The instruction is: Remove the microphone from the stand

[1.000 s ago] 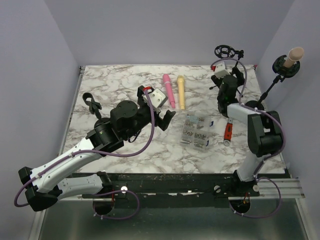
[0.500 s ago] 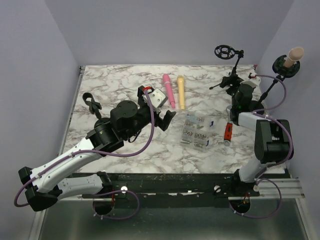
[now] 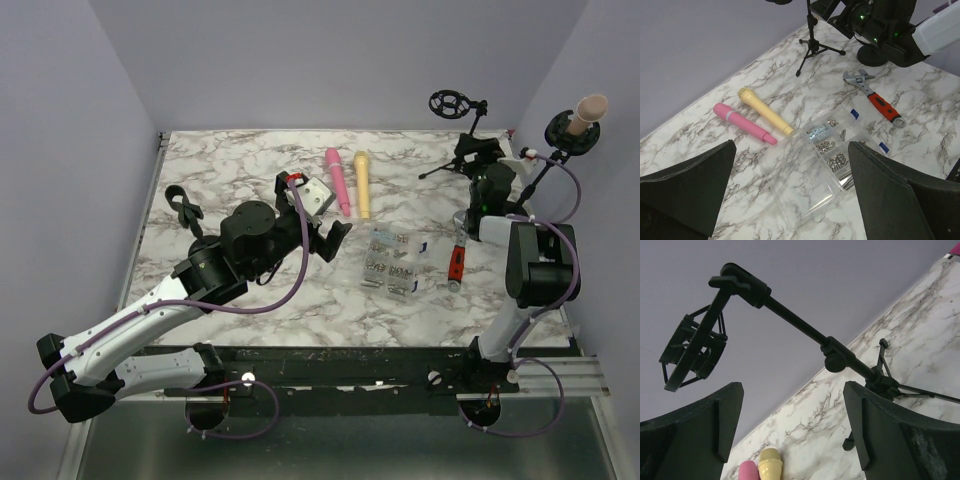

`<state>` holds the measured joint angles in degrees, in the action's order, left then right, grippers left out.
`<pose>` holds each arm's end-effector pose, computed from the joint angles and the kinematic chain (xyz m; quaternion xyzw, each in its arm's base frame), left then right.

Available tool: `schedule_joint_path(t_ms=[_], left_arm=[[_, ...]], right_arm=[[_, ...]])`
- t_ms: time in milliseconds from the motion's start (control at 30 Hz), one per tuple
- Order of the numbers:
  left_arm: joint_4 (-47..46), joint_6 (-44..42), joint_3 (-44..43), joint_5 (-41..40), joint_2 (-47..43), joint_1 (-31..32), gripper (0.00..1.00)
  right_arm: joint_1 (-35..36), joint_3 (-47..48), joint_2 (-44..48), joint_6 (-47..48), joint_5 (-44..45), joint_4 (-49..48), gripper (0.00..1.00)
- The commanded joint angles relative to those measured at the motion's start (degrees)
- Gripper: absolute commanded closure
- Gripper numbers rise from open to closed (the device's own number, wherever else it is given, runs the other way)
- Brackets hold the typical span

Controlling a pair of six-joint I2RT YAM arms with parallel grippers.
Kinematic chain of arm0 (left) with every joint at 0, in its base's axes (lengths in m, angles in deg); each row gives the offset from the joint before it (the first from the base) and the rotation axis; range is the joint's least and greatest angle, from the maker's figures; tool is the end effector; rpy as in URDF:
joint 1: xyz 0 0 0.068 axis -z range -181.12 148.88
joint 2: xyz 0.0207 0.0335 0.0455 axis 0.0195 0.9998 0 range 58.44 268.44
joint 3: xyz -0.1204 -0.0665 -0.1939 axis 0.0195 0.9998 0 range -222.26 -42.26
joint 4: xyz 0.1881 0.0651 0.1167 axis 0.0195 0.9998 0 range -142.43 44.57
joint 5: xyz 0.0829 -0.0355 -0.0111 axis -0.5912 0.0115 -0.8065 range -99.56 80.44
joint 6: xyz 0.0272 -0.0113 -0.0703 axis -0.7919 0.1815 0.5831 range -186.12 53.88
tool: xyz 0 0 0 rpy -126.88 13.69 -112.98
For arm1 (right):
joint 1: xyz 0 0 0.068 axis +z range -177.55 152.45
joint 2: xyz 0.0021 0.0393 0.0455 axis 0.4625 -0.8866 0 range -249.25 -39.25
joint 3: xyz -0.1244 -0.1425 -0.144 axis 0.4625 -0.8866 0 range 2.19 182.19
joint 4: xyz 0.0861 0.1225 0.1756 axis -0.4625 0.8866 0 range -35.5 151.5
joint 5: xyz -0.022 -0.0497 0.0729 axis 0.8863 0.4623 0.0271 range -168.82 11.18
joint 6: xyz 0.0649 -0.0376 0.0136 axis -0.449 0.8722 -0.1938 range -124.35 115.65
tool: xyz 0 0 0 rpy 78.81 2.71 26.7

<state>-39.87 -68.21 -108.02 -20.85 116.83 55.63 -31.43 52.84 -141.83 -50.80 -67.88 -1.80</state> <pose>0.1421 -0.1938 0.3816 0.3031 0.6727 -0.2436 0.6295 0.3828 -0.0383 0.2162 0.3510 0.5826 0.2047 0.7039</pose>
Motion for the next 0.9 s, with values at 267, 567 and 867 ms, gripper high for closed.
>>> schedule_joint_path(t_ms=[267,567,867], left_arm=[[0.0,0.1,-0.7,0.7,-0.7,0.4,0.01],[-0.1,-0.3,-0.6,0.2,-0.4,0.4,0.01],[-0.2,-0.1,-0.5,0.6,0.1,0.4,0.01]], right_arm=[[-1.3,9.1,-8.2,4.3,-1.8,1.1,0.27],[-1.3,17.6,-13.6,7.4,0.0,7.6,0.30],[-1.3,19.4,-15.8,9.5,1.1,9.7,0.35]])
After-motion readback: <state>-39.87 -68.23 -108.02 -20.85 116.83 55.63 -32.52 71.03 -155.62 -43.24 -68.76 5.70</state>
